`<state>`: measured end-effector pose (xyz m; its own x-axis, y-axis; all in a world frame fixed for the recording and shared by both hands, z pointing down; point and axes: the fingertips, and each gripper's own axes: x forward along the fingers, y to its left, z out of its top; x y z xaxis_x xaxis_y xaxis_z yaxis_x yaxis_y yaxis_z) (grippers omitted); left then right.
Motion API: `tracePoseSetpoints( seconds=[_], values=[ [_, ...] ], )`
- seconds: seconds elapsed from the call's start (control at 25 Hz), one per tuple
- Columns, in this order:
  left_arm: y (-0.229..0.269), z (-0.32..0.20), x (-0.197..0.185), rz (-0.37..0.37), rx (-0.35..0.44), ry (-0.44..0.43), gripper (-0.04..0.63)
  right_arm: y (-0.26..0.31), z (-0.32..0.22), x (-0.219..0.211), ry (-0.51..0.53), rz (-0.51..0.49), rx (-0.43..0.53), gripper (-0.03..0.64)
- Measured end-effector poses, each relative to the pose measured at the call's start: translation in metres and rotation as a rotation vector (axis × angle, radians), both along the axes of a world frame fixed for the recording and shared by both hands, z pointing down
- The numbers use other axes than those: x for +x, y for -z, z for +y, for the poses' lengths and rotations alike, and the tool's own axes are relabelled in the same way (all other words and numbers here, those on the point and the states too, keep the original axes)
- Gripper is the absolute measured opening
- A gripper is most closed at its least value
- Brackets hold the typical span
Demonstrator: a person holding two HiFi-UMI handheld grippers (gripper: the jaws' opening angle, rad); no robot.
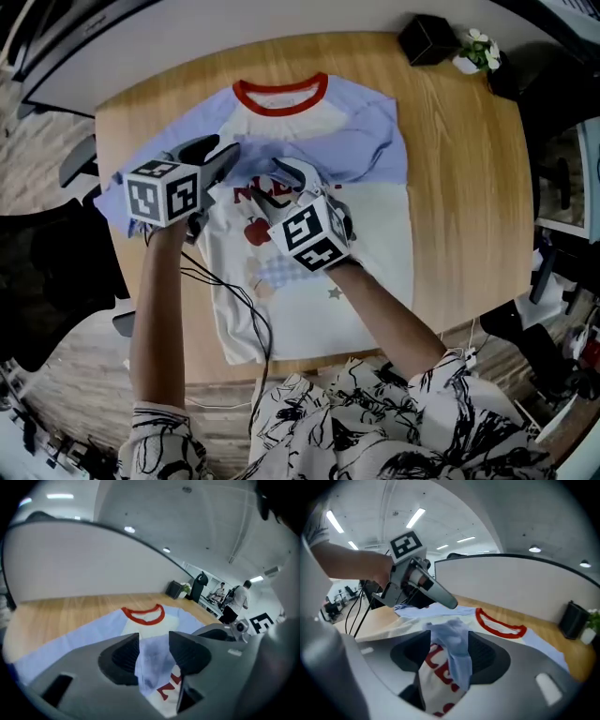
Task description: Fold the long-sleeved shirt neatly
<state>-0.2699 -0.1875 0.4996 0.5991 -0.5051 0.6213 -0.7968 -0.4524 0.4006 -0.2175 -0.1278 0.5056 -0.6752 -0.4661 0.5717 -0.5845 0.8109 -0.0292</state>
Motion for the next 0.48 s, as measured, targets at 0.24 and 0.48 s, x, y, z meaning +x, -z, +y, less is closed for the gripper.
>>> tracePoseSetpoints(
  seconds=[0.24, 0.48],
  values=[
    [-0.058, -0.008, 0.009, 0.039, -0.274, 0.033, 0.114, 0.005, -0.017, 0.068, -0.085, 0.048, 0.035, 0.302],
    [0.007, 0.003, -0.006, 0.191, -0.054, 0.069, 0.018, -0.007, -0.033, 0.126, -0.163, -0.063, -0.104, 0.301]
  ],
)
